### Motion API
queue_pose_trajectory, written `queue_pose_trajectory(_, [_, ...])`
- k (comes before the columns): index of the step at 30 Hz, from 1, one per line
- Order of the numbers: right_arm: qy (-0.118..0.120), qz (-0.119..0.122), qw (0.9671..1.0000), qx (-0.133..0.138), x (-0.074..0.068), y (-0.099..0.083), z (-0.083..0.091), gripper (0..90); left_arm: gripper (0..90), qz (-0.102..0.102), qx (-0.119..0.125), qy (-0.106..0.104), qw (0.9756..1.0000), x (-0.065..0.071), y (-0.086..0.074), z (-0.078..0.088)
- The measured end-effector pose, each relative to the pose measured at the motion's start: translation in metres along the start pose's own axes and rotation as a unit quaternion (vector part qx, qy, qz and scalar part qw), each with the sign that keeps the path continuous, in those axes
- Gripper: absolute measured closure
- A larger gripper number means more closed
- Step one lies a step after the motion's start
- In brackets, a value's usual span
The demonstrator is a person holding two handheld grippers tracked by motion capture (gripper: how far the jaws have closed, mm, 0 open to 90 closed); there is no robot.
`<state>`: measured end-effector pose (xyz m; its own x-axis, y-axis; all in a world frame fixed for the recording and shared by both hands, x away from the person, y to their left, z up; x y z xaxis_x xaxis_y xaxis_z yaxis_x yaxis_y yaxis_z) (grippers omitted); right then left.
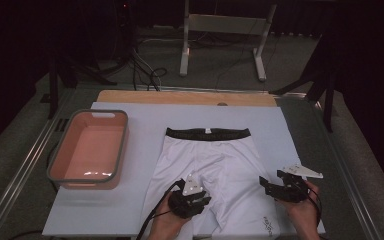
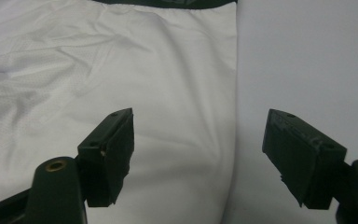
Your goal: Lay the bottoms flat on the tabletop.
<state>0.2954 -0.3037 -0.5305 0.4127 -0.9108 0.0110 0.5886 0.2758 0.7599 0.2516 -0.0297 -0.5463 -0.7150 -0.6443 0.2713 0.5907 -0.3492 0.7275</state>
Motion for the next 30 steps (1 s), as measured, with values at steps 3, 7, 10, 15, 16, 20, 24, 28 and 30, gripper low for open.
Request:
queue_pose_trajectory(3, [0.0,0.001,1.0,-0.003,0.001,0.0,-0.001,24.8,61.6,-0.012,0.011,-0.008,0.9998,0.007,0.003,0.004])
queue_pose_trajectory(7, [-0.004,-0.001,1.0,-0.005,0.003,-0.001,-0.003,24.8,58.5,-0.028,0.009,-0.024,0.9993,0.022,0.006,0.004])
queue_pose_trajectory(10, [-0.006,-0.002,1.0,-0.006,0.005,-0.002,-0.004,24.8,57.1,-0.031,0.0,-0.037,0.9988,0.03,0.004,-0.002])
queue_pose_trajectory(15, [-0.009,-0.003,0.9999,-0.007,0.007,-0.003,-0.004,24.8,53.8,-0.049,-0.042,-0.042,0.997,0.041,-0.009,-0.017])
queue_pose_trajectory(16, [-0.009,-0.003,0.9999,-0.007,0.007,-0.003,-0.004,24.8,53.7,-0.049,-0.042,-0.042,0.997,0.041,-0.009,-0.017])
queue_pose_trajectory(20, [-0.01,-0.004,0.9999,-0.007,0.008,-0.003,-0.004,24.8,78.1,-0.062,-0.066,-0.011,0.9958,0.037,-0.016,-0.026])
queue_pose_trajectory(24, [-0.01,-0.004,0.9999,-0.008,0.008,-0.003,-0.004,24.8,90.0,-0.066,-0.07,0.001,0.9954,0.03,-0.014,-0.025])
queue_pose_trajectory(28, [-0.009,-0.004,0.9999,-0.01,0.008,-0.004,-0.005,24.8,90.0,-0.067,-0.066,0.028,0.9952,0.022,-0.011,-0.024])
queue_pose_trajectory(30, [-0.01,-0.004,0.9999,-0.011,0.008,-0.004,-0.005,24.8,90.0,-0.067,-0.063,0.036,0.9951,0.018,-0.01,-0.023])
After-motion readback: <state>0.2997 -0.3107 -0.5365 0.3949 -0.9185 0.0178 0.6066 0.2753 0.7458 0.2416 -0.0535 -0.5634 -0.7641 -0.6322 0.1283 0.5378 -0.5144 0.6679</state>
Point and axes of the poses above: each handheld gripper's, and its own axes: z roughly backward along the jaws, y roughly out of its top, x roughly to its right, the point moved 6 cm from there along -z, roughly forward along the jaws, and after that the axes turned 6 degrees about z, right-handed, at the moved point
